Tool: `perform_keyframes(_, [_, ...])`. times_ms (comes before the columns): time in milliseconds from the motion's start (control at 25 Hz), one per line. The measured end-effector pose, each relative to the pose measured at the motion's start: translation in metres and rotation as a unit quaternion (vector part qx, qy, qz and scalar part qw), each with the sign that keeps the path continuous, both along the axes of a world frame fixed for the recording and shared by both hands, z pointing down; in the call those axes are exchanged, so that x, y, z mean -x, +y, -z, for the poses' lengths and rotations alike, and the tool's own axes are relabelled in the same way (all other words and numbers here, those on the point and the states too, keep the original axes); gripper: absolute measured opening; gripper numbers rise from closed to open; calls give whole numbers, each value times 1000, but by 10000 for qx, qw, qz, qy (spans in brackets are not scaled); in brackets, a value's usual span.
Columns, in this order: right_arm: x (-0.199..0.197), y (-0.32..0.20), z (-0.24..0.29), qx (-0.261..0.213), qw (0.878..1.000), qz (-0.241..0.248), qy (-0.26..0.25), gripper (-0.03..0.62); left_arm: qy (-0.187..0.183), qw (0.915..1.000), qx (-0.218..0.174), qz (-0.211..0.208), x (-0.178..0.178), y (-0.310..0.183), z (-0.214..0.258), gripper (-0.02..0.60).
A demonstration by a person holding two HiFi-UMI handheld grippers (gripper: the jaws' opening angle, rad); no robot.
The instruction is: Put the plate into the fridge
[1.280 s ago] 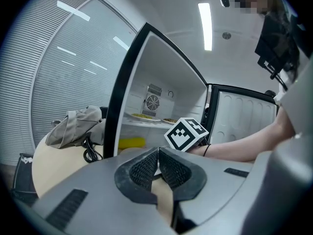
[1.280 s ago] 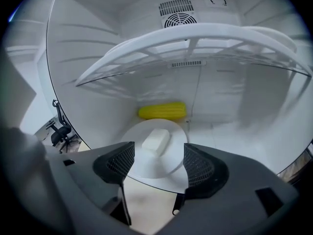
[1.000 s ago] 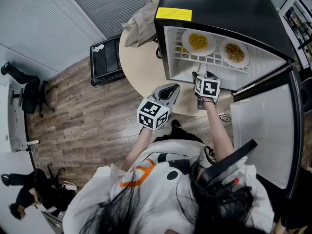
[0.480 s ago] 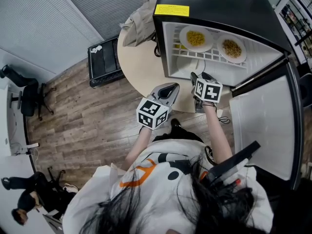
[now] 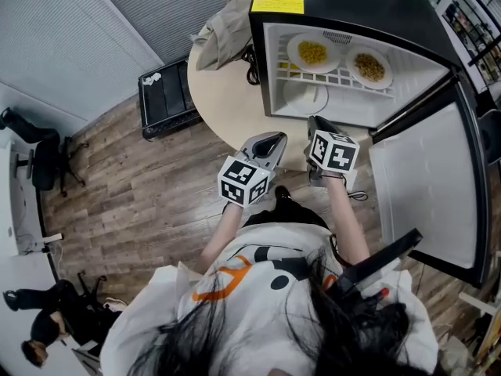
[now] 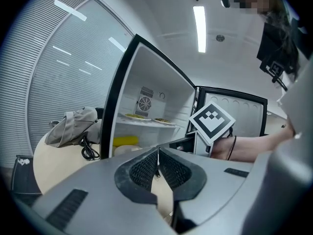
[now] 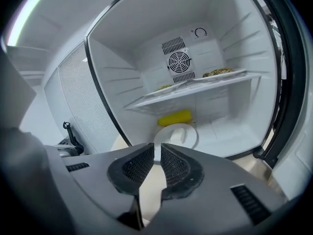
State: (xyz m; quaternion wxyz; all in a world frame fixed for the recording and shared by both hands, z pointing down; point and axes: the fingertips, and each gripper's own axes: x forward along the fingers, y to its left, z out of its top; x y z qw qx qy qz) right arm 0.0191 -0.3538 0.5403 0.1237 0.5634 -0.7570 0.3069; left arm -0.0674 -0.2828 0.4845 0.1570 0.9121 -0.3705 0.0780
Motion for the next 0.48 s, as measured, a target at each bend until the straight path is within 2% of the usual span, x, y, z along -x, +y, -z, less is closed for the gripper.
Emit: perform_keyframes(480, [24, 71, 8, 84, 9995, 54, -289, 34, 201, 9997, 107, -13, 11, 45, -4, 11])
